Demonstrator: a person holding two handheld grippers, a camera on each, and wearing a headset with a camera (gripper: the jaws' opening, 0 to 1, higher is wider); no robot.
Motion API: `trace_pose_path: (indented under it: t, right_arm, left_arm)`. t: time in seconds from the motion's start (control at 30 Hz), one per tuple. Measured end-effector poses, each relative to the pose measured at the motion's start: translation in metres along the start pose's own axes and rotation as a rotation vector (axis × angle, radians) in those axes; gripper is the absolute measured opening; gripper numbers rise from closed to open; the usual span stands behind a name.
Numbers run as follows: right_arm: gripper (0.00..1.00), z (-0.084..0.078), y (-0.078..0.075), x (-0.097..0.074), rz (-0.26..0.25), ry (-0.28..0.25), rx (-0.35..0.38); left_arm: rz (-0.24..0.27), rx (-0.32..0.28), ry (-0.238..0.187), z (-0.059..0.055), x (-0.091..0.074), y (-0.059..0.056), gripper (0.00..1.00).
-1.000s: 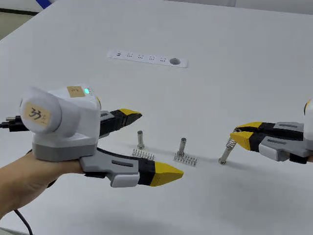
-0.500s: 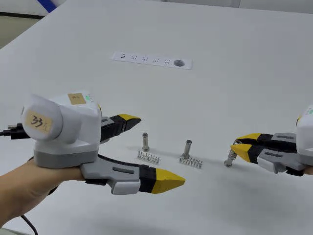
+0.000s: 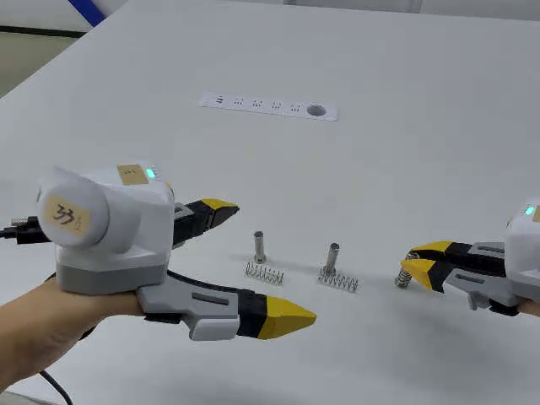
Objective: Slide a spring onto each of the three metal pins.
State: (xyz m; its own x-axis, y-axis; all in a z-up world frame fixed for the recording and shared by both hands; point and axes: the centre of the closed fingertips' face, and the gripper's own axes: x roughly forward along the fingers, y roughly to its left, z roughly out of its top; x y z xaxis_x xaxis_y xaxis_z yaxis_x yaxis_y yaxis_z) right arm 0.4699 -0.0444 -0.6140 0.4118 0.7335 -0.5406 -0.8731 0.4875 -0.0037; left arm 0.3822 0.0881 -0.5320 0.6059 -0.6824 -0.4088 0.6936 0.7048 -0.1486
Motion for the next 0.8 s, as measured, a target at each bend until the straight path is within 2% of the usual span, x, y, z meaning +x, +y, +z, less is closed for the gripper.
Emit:
trace_pose_path:
  t: [0.1, 0.23, 0.33, 0.43, 0.6, 0.77, 0.8]
  right_arm:
    - [0.11, -0.005, 0.0, 0.002, -0.003, 0.011, -0.014]
    - [0.11, -0.002, 0.0, 0.001, -0.003, 0.008, -0.028]
    - [0.11, -0.001, -0.001, 0.001, -0.005, 0.011, -0.028]
    - [0.13, 0.003, -0.001, -0.002, -0.007, -0.009, -0.008]
    - [0.17, 0.018, -0.003, -0.01, -0.024, -0.057, 0.019]
    - [0.17, 0.041, -0.005, -0.021, -0.047, -0.121, 0.058]
    - [0.17, 0.046, -0.002, -0.022, -0.043, -0.131, 0.047]
  left_arm:
    - [0.005, -0.001, 0.005, -0.002, -0.001, 0.0, 1.0]
    - [0.013, 0.001, 0.028, -0.007, -0.003, 0.002, 1.0]
    - [0.016, 0.003, 0.028, -0.007, -0.006, 0.001, 1.0]
    - [0.022, -0.002, 0.019, -0.005, -0.007, 0.002, 1.0]
    - [0.026, 0.0, 0.022, -0.003, -0.008, 0.002, 1.0]
    - [0.023, 0.004, 0.019, -0.003, -0.009, -0.002, 1.0]
    - [0.022, 0.001, 0.015, -0.002, -0.009, -0.003, 1.0]
